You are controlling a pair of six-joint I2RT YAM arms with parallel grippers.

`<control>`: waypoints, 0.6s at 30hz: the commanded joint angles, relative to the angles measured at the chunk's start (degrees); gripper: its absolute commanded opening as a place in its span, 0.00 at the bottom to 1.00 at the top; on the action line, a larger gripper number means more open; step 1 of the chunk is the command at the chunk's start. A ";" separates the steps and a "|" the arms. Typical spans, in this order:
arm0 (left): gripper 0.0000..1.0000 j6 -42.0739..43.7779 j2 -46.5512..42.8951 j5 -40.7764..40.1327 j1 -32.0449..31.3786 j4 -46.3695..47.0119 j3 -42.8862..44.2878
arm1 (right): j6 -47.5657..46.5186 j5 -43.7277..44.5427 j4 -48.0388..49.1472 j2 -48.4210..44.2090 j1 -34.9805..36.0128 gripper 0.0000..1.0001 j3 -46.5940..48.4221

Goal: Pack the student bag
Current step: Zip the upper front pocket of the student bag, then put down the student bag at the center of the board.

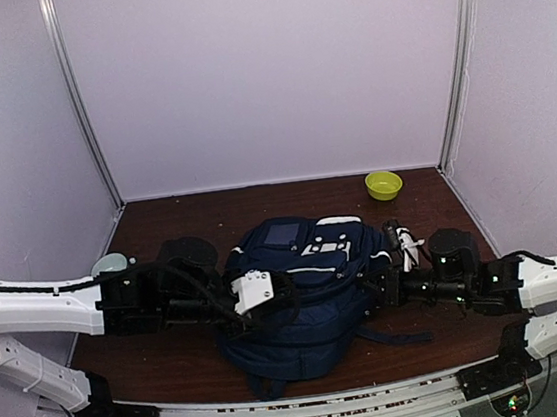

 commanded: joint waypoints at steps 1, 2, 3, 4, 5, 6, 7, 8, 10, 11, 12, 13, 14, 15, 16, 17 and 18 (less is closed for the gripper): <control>0.00 -2.17 -3.17 -0.09 -0.21 -1.49 -0.15 | -1.05 5.13 0.20 3.26 -4.33 0.00 1.71; 0.00 -2.17 -2.85 -0.18 -0.25 -1.63 0.15 | -1.62 3.95 0.54 3.78 -4.33 0.00 2.48; 0.00 -2.22 -2.37 -0.27 -0.18 -1.74 0.38 | -2.20 2.95 0.52 4.12 -4.37 0.00 2.97; 0.00 -2.22 -1.94 -0.17 -0.26 -1.75 0.58 | -2.61 2.13 0.22 4.30 -4.33 0.00 3.20; 0.00 -2.18 -1.61 0.03 -0.28 -1.63 0.70 | -2.95 1.75 -0.14 4.46 -4.39 0.00 3.41; 0.00 -2.18 -1.26 0.09 -0.25 -1.42 0.73 | -3.17 1.67 -0.59 4.48 -4.44 0.00 3.48; 0.00 -2.18 -0.90 0.15 -0.27 -1.19 0.73 | -3.33 1.53 -1.26 4.48 -4.39 0.00 3.62; 0.00 -2.18 -0.63 0.18 -0.20 -1.07 0.84 | -3.49 1.38 -2.25 4.52 -4.54 0.08 3.95; 0.15 -2.26 -0.14 0.27 -0.21 -1.24 1.34 | -4.06 0.78 -5.33 4.73 -4.78 0.34 5.14; 0.23 -2.41 0.08 0.39 -0.26 -1.31 1.68 | -4.73 0.58 -6.51 4.74 -4.82 0.43 5.65; 0.32 -2.51 0.21 0.46 -0.28 -1.42 1.96 | -5.36 0.45 -7.59 4.55 -4.82 0.48 6.25; 0.39 -2.65 0.36 0.56 -0.22 -1.55 2.27 | -6.11 0.39 -8.68 4.34 -4.83 0.53 6.88; 0.47 -2.82 0.41 0.57 -0.23 -1.70 2.55 | -7.01 0.49 -10.00 3.76 -4.90 0.57 7.66; 0.52 -3.06 0.42 0.52 -0.22 -1.75 2.87 | -7.80 0.70 -11.47 3.28 -4.86 0.69 8.55; 0.57 -3.27 0.28 0.40 -0.21 -1.83 3.18 | -8.75 1.13 -12.79 2.62 -4.90 0.78 9.49; 0.61 -3.53 0.06 0.32 -0.25 -1.84 3.56 | -9.68 1.90 -14.33 1.98 -4.99 0.83 10.39; 0.64 -3.85 -0.26 0.14 -0.28 -1.61 3.77 | -10.47 2.75 -15.62 1.30 -5.02 0.85 11.31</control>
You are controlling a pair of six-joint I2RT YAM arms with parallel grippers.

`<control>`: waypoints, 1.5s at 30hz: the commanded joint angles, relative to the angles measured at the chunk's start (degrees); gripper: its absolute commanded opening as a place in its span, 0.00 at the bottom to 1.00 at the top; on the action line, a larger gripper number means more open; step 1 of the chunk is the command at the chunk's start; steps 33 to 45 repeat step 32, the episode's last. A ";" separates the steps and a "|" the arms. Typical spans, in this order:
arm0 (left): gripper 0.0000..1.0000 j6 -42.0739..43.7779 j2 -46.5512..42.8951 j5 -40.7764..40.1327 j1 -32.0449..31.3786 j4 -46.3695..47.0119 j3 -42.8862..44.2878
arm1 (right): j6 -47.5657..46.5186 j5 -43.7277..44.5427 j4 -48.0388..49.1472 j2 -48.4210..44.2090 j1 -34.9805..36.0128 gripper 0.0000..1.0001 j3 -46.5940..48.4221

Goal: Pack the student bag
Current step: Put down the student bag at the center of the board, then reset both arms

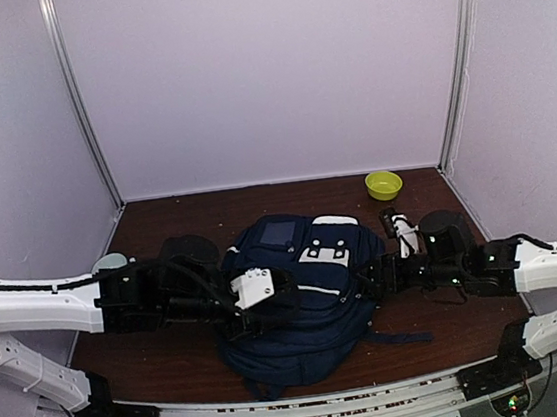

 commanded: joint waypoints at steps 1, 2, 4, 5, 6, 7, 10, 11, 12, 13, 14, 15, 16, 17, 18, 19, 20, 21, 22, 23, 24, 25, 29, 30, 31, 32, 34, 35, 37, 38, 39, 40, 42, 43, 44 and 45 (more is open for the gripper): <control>0.67 -1.58 -0.77 -0.42 -0.15 1.76 2.80 | -5.02 4.59 -7.67 -3.33 -0.33 0.88 5.14; 0.70 -2.02 -1.10 -1.80 -0.13 2.21 2.82 | -5.64 5.92 -9.03 -3.95 -0.50 0.90 6.05; 0.74 -3.08 -1.41 -6.34 0.08 2.40 3.32 | -6.51 10.97 -11.24 -5.17 -0.58 0.93 7.41; 0.74 -3.67 -1.42 -8.34 0.46 1.99 3.80 | -6.58 14.40 -12.28 -5.90 -0.70 0.94 7.85; 0.75 -4.51 -1.47 -10.05 0.99 1.65 4.32 | -6.35 18.67 -13.25 -6.54 -0.88 0.95 8.17; 0.75 -5.21 -1.57 -11.60 1.65 1.37 4.72 | -5.71 23.01 -14.02 -7.38 -1.13 0.97 8.34; 0.82 -7.71 -2.47 -18.75 3.70 1.28 4.87 | -5.54 34.47 -13.58 -10.08 -2.34 1.00 7.35; 0.84 -8.71 -2.78 -21.33 4.60 1.10 4.85 | -5.84 37.34 -12.64 -10.90 -2.60 1.00 6.50; 0.87 -9.88 -3.09 -24.13 5.68 0.73 4.70 | -6.01 40.11 -11.90 -11.75 -2.72 1.00 5.62; 0.88 -11.09 -3.48 -26.56 6.93 0.37 4.55 | -5.91 42.79 -11.68 -12.37 -2.83 1.00 4.89; 0.89 -12.51 -3.97 -28.74 8.33 -0.16 4.31 | -5.70 45.23 -11.37 -12.88 -2.91 1.00 4.33; 0.91 -14.00 -4.50 -30.86 10.14 -0.70 3.98 | -5.77 46.61 -11.01 -13.20 -2.93 1.00 3.67; 0.92 -15.49 -5.15 -32.58 11.41 -1.04 3.48 | -6.72 46.97 -10.35 -13.50 -2.91 1.00 2.91; 0.94 -16.99 -5.87 -34.43 12.60 -1.31 2.77 | -7.73 47.06 -9.56 -13.72 -2.91 1.00 2.21; 0.96 -18.83 -6.57 -36.51 13.61 -1.40 1.98 | -8.34 46.93 -8.97 -14.00 -2.93 1.00 1.51; 0.97 -20.21 -7.30 -37.53 14.53 -1.48 1.27 | -8.91 46.20 -8.33 -14.34 -2.90 1.00 0.82; 0.97 -21.30 -7.99 -38.14 15.40 -1.62 0.63 | -9.19 45.57 -7.50 -14.77 -2.89 1.00 -0.12; 0.97 -22.07 -8.55 -38.34 16.06 -1.63 0.02 | -9.27 45.14 -6.62 -15.60 -2.93 1.00 -1.02; 0.97 -22.61 -8.97 -38.50 16.53 -1.48 -0.55 | -9.26 44.80 -5.75 -16.26 -2.87 1.00 -2.01; 0.97 -22.92 -9.40 -38.57 16.83 -1.30 -0.98 | -9.43 44.43 -4.42 -16.98 -2.88 1.00 -2.85; 0.97 -23.07 -9.62 -38.65 16.91 -1.13 -1.30 | -9.77 44.00 -3.55 -17.65 -2.92 1.00 -3.63; 0.97 -23.23 -9.74 -38.71 16.99 -1.14 -1.45 | -10.18 43.67 -2.72 -18.36 -2.87 1.00 -4.63; 0.97 -23.70 -9.82 -38.80 17.01 -1.27 -1.57 | -11.97 42.64 1.17 -19.98 -2.85 1.00 -7.18; 0.97 -23.76 -9.83 -38.76 17.01 -1.27 -1.57 | -12.00 42.65 1.34 -19.76 -2.92 1.00 -7.27; 0.97 -23.89 -9.80 -38.77 17.01 -1.27 -1.57 | -12.07 42.65 1.51 -19.51 -2.89 1.00 -7.38; 0.97 -23.90 -9.82 -38.76 17.02 -1.27 -1.57 | -12.09 42.65 1.87 -19.35 -2.86 1.00 -7.64; 0.97 -23.90 -9.82 -38.76 17.02 -1.27 -1.57 | -12.09 42.65 1.87 -19.35 -2.86 1.00 -7.64; 0.97 -23.90 -9.82 -38.76 17.02 -1.27 -1.57 | -12.09 42.65 1.87 -19.35 -2.86 1.00 -7.64; 0.97 -23.90 -9.82 -38.76 17.02 -1.27 -1.57 | -12.09 42.65 1.87 -19.35 -2.86 1.00 -7.64; 0.97 -23.90 -9.82 -38.76 17.02 -1.27 -1.57 | -12.09 42.65 1.87 -19.35 -2.86 1.00 -7.64; 0.97 -23.90 -9.82 -38.76 17.02 -1.27 -1.57 | -12.09 42.65 1.87 -19.35 -2.86 1.00 -7.64; 0.97 -23.90 -9.82 -38.76 17.02 -1.27 -1.57 | -12.09 42.65 1.87 -19.35 -2.86 1.00 -7.64; 0.97 -23.90 -9.82 -38.76 17.02 -1.27 -1.57 | -12.09 42.65 1.87 -19.35 -2.86 1.00 -7.64; 0.97 -23.90 -9.82 -38.76 17.02 -1.27 -1.57 | -12.09 42.65 1.87 -19.35 -2.86 1.00 -7.64; 0.97 -23.90 -9.82 -38.76 17.02 -1.27 -1.57 | -12.09 42.65 1.87 -19.35 -2.86 1.00 -7.64; 0.97 -23.90 -9.82 -38.76 17.02 -1.27 -1.57 | -12.09 42.65 1.87 -19.35 -2.86 1.00 -7.64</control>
